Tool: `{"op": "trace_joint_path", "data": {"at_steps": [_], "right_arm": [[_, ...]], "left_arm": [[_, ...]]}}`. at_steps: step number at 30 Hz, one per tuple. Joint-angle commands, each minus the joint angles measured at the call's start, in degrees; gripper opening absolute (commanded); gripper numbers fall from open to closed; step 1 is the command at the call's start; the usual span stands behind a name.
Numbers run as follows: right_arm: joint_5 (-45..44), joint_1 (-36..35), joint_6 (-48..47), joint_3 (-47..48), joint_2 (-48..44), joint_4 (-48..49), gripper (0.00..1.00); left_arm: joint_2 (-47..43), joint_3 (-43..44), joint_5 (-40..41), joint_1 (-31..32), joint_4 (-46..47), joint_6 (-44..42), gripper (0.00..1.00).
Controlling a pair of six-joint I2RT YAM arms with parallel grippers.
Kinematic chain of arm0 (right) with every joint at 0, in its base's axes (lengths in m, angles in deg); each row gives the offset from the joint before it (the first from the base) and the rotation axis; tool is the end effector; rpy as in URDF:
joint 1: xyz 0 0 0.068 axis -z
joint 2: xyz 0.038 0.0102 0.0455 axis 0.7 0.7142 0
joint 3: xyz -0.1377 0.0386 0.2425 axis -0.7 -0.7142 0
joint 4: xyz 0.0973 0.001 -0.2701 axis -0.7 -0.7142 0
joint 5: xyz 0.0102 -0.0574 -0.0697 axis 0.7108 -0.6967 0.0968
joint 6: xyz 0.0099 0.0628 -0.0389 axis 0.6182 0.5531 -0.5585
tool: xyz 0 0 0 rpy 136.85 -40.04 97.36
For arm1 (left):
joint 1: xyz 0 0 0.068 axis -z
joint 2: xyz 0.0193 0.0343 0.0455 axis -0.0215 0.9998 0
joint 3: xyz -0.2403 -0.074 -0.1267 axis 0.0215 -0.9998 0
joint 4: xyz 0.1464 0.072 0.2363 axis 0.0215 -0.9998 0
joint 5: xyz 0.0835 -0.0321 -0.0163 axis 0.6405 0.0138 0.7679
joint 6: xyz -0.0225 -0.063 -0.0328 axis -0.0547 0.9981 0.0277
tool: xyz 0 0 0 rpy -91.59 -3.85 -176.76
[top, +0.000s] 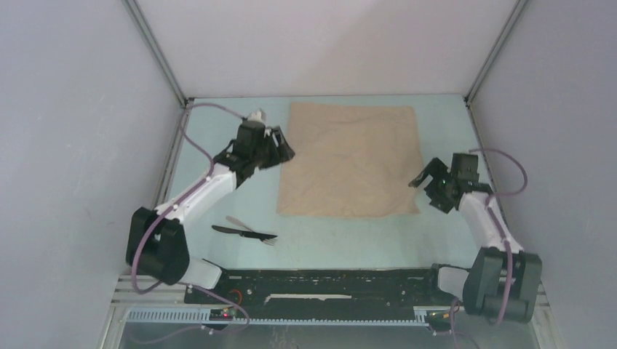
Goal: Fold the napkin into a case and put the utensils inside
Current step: Pick up the flattened napkin from the center of the board.
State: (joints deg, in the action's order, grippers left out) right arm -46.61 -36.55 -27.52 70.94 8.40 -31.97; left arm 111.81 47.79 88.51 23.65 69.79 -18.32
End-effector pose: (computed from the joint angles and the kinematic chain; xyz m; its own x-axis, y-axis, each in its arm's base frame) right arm 0.2815 -0.0288 0.1986 -0.6719 0.5917 -0.4454 0.4363 0.8022 0.4076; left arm 0.3541 -0.1449 0.2792 -0.6354 -0.3694 -0.6781 -0.0035 0.8796 -0.4758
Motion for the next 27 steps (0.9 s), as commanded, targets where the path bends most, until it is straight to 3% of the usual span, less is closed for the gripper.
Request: {"op": "trace_joint_path", "data": {"at_steps": [1,8,12,19,22,27], "right_arm": [[8.0,6.6,4.6,-11.5,-8.1,7.7,1.00],[15.7,12.3,9.0,-15.9,-6.9,10.5,0.98],[18.9,15.0,19.1,-23.7,-7.6,21.0,0.78],[6.3,14.5,31.0,-32.1,-15.6,22.7,0.68],[3.3,14.8,33.6,-34.7,-18.7,24.2,0.49],[4.3,14.8,34.7,-33.6,-16.4,26.3,0.44]], "left_arm": [[-10.5,-14.3,-6.9,2.2,3.1,4.3,0.72],[-24.1,-26.0,-8.0,8.3,2.9,6.9,0.72],[-29.6,-28.9,-8.2,8.7,2.9,8.4,0.72],[-34.5,-26.1,-7.7,8.8,-0.9,6.9,0.72],[-35.3,-25.4,-6.9,8.8,-1.9,6.4,0.72],[-35.6,-25.2,-8.1,8.8,-1.9,6.8,0.72]]}}
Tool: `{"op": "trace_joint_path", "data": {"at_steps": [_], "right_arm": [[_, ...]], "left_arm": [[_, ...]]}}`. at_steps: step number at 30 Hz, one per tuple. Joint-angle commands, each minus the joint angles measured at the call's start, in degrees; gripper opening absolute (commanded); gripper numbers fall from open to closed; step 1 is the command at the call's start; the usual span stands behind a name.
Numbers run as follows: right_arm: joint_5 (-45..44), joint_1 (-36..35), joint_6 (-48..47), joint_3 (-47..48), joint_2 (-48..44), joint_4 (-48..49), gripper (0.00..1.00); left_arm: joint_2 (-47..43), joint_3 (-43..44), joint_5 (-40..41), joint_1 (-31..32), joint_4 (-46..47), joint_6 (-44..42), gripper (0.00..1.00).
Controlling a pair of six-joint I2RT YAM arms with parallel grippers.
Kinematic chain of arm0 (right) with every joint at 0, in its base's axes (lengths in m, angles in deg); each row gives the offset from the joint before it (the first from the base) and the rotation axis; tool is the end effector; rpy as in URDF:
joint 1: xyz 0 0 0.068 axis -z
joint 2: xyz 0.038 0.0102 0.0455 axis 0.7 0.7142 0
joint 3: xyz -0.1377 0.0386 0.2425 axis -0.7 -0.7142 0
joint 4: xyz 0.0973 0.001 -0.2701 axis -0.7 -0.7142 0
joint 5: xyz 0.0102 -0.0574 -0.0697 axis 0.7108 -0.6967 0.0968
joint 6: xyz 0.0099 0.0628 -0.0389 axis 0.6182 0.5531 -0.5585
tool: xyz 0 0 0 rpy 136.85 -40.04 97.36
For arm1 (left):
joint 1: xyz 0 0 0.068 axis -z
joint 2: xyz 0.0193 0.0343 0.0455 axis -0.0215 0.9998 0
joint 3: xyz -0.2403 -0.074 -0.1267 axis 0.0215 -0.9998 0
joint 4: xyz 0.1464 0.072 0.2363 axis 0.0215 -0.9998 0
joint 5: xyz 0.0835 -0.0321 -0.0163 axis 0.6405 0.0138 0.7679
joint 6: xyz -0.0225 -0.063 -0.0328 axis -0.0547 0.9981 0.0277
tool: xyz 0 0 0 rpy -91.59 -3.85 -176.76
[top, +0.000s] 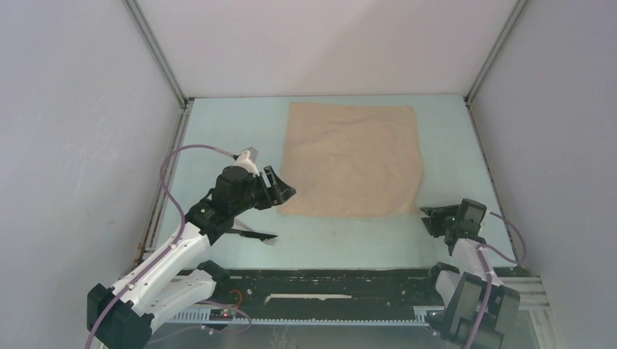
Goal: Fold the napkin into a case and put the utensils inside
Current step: Pick up the flattened napkin from the center of the board.
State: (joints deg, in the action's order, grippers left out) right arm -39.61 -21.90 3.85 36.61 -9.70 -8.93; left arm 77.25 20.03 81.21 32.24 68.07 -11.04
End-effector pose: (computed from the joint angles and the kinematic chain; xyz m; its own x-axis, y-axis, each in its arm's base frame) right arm 0.1820 -0.0565 0.0964 -0.1553 0.9770 -0.1460 0.6856 0.2130 0.6961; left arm 0.2030 -0.1300 0.2590 -0.7092 -0.3646 -0.6034 0.1515 0.7571 -0.6355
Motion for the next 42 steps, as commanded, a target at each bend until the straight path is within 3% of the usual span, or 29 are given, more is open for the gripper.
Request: {"op": "trace_joint_path", "data": {"at_steps": [1,10,14,18,23,26,31,33,35,39,42], "right_arm": [[-2.0,-0.1,3.5,1.2,2.4,3.2,0.44],[-3.1,-4.8,8.6,1.6,2.9,0.6,0.43],[-4.6,-5.4,9.7,1.7,3.8,1.4,0.35],[-9.9,-5.2,6.2,3.8,0.6,-4.6,0.15],[-21.2,-7.6,1.9,6.8,-8.5,-16.7,0.10],[-23.0,-7.8,0.2,7.0,-11.1,-21.2,0.17],[-22.1,-7.3,-5.5,8.5,-12.1,-28.8,0.53],[-21.1,-7.4,-10.9,10.3,-12.7,-30.6,0.57],[-21.4,-7.8,-14.7,12.5,-12.1,-31.8,0.70],[-22.2,-9.0,-16.1,18.6,-4.7,-34.3,0.79],[-25.7,-10.3,-17.4,25.7,7.2,-38.7,0.84]], "left_arm": [[-1.2,2.4,-0.9,0.2,-0.2,-0.5,0.72],[-2.8,2.3,-0.1,0.2,-0.5,-0.4,0.71],[-1.8,2.3,-0.4,0.2,-0.5,-0.6,0.71],[-2.2,1.9,-0.3,0.2,-0.5,-0.6,0.71],[-1.8,1.6,0.2,0.2,-0.4,-0.9,0.71],[-0.6,1.1,-0.4,0.2,0.3,-0.6,0.71],[3.0,0.4,-0.2,0.2,-1.8,1.3,0.72],[4.1,0.2,1.4,0.2,-3.3,2.8,0.72],[5.4,0.3,3.5,0.1,-5.5,4.9,0.70],[9.8,2.4,5.4,0.2,-11.6,8.5,0.69],[11.2,3.7,6.1,0.4,-14.0,9.7,0.70]]}}
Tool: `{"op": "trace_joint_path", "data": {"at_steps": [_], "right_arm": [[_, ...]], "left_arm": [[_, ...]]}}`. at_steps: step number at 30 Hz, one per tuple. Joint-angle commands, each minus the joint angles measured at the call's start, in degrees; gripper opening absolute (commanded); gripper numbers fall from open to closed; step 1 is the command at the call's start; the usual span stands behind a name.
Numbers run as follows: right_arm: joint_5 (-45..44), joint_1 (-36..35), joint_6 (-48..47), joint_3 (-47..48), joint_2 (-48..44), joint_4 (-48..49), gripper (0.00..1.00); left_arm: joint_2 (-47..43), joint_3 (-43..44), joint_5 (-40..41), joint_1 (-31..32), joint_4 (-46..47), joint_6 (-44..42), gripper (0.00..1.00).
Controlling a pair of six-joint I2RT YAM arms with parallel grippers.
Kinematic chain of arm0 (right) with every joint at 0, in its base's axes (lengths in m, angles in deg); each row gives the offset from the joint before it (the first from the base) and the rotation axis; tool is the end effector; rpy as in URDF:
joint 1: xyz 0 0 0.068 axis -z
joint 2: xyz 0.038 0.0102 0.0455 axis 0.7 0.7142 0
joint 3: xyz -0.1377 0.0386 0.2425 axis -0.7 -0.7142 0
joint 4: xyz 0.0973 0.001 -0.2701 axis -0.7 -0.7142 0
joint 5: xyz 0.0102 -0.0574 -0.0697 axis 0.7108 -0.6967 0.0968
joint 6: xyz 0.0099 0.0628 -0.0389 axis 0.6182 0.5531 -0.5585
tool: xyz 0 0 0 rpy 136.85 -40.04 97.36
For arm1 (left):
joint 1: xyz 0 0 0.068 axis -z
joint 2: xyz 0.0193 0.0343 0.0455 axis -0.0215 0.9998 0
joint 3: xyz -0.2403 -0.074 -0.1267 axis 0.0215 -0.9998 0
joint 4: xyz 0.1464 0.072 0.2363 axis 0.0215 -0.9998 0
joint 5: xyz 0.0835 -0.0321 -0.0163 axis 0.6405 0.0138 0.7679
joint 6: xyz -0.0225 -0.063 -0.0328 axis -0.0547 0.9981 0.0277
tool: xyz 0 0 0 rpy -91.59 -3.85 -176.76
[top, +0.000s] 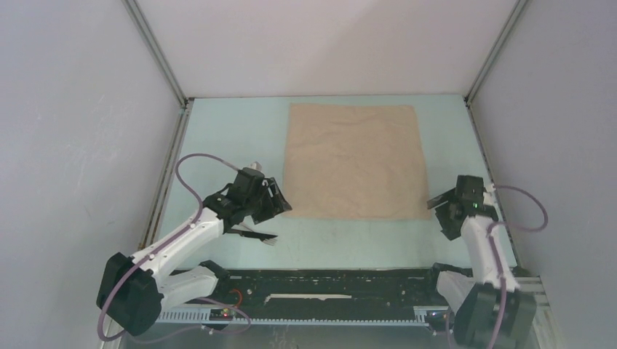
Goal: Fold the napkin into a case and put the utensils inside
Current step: Pick up the flattened napkin from the center of the board.
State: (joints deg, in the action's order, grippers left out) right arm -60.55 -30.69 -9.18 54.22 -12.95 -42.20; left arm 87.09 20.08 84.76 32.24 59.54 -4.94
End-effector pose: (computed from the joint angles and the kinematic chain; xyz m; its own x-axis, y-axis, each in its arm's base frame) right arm 0.1818 -0.0497 0.1629 -0.3487 0.8522 -0.3900 0.8095 0.4836 0.3329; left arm 0.2120 -0.1309 0.2044 -0.8226 -0.3864 -0.4171 -0.1210 0.8357 -0.5357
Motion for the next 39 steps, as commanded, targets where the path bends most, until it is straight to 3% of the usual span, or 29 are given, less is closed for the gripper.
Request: {"op": "trace_joint_path", "data": {"at_steps": [1,7,13,20,37,39], "right_arm": [[-4.5,-1.6,-5.3,10.8,14.4,-7.1,0.84],[-1.3,-2.4,-10.4,20.2,25.2,-9.4,0.82],[4.1,-0.7,-11.7,21.9,32.8,-9.3,0.74],[4.0,-0.9,-12.7,25.3,39.9,-10.5,0.68],[-1.7,-2.2,-12.0,28.5,48.9,-9.4,0.64],[-2.1,-2.1,-12.4,28.5,50.0,-8.6,0.59]], "left_arm": [[1.4,3.9,2.6,0.4,-5.8,3.4,0.71],[0.0,6.7,4.1,0.4,-9.2,-0.6,0.73],[-6.6,5.2,0.8,0.2,-6.6,-5.5,0.68],[-8.5,5.8,2.1,0.3,-7.4,-8.7,0.67],[-7.1,5.3,2.5,-0.6,-7.3,-10.9,0.67],[-7.4,5.0,2.6,-0.8,-7.3,-10.7,0.67]]}}
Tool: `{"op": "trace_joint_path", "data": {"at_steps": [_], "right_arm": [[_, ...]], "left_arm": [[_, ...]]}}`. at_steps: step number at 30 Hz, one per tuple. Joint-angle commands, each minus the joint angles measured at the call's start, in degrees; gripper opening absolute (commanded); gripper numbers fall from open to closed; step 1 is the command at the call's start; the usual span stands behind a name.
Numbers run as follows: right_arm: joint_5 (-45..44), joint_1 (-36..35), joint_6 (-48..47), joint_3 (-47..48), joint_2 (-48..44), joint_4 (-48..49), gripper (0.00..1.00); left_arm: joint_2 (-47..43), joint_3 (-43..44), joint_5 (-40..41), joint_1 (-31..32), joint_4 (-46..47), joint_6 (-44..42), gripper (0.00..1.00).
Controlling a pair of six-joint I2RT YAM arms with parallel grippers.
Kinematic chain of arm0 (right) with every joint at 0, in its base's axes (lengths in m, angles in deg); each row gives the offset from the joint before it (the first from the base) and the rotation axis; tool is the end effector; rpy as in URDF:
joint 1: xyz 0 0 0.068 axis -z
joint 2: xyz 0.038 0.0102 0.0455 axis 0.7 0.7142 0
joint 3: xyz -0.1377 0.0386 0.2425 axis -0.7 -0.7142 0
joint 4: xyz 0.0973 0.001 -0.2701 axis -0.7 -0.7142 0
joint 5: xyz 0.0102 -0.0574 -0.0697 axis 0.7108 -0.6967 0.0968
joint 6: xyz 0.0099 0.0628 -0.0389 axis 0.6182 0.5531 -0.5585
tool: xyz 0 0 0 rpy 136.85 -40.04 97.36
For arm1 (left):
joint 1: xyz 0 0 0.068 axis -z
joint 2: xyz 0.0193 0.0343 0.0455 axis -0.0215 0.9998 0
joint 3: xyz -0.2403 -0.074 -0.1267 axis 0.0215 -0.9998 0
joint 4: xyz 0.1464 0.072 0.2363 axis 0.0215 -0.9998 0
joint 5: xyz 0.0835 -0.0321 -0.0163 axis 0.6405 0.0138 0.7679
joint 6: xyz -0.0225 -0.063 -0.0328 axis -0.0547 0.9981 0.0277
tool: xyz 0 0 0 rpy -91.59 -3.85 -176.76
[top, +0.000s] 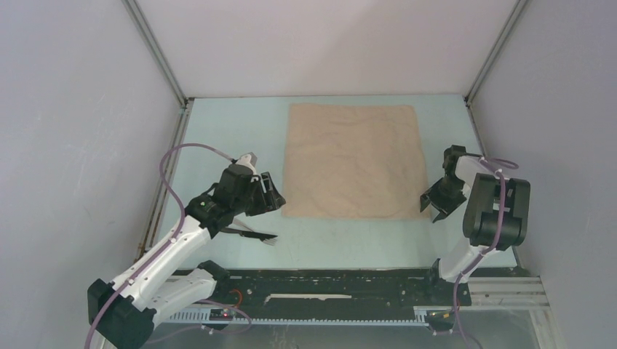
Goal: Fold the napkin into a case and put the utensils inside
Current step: Pick up the flattened napkin from the center of the board.
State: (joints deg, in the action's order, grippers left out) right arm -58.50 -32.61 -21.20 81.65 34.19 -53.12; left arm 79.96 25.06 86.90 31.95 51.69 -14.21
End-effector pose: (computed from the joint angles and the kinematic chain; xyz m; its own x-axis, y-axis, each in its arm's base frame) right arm 0.2910 -0.0638 0.1161 -0.6670 0.7446 -0.0258 0.7449 0.6660 -0.0382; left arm 0.1985 -0.1188 0.2512 -0.7822 -0.2802 -0.5564 0.0216 0.8804 -0.4738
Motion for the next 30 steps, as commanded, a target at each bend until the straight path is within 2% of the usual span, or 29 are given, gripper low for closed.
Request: {"op": "trace_joint_path", "data": {"at_steps": [1,4,6,9,11,16,18,19,21,25,30], "right_arm": [[-4.1,-0.2,-0.4,1.1,3.3,2.7,0.55],[-4.0,-0.5,0.4,0.8,4.0,3.2,0.50],[-3.9,-0.7,1.3,-0.3,3.2,4.5,0.47],[-5.0,-1.0,1.9,-1.6,1.6,5.9,0.34],[-6.4,-1.8,1.6,-1.6,0.3,5.7,0.26],[-5.5,-3.2,2.4,-3.5,-5.8,6.5,0.07],[-4.8,-3.5,3.9,-4.4,-8.6,6.5,0.00],[-4.6,-3.7,4.3,-4.9,-10.0,6.5,0.00],[-4.5,-4.4,5.2,-5.5,-12.6,6.1,0.00],[-6.4,-6.2,6.6,-6.0,-15.6,6.0,0.00],[-7.8,-8.8,8.3,-8.8,-18.5,7.4,0.00]], "left_arm": [[-0.3,-0.1,0.5,-0.6,0.5,-1.3,0.67],[-0.7,-0.4,0.5,-1.0,-0.1,-1.0,0.68],[-0.7,-0.6,0.5,-1.4,-0.3,-0.4,0.75],[-0.6,-1.0,0.4,-1.8,-0.3,1.3,0.89],[-0.4,-1.2,-0.2,-2.0,-0.3,3.1,0.93],[2.8,-0.6,-2.1,-1.9,-0.9,8.9,0.91],[5.3,-0.4,-1.8,-1.9,-2.2,13.4,0.82],[7.2,0.1,-1.7,-1.8,-3.3,15.9,0.77],[12.2,1.9,-1.5,-1.1,-6.6,19.9,0.74],[22.5,8.3,3.0,2.7,-16.6,29.9,0.76],[36.4,21.5,7.6,6.8,-27.2,37.6,0.74]]}}
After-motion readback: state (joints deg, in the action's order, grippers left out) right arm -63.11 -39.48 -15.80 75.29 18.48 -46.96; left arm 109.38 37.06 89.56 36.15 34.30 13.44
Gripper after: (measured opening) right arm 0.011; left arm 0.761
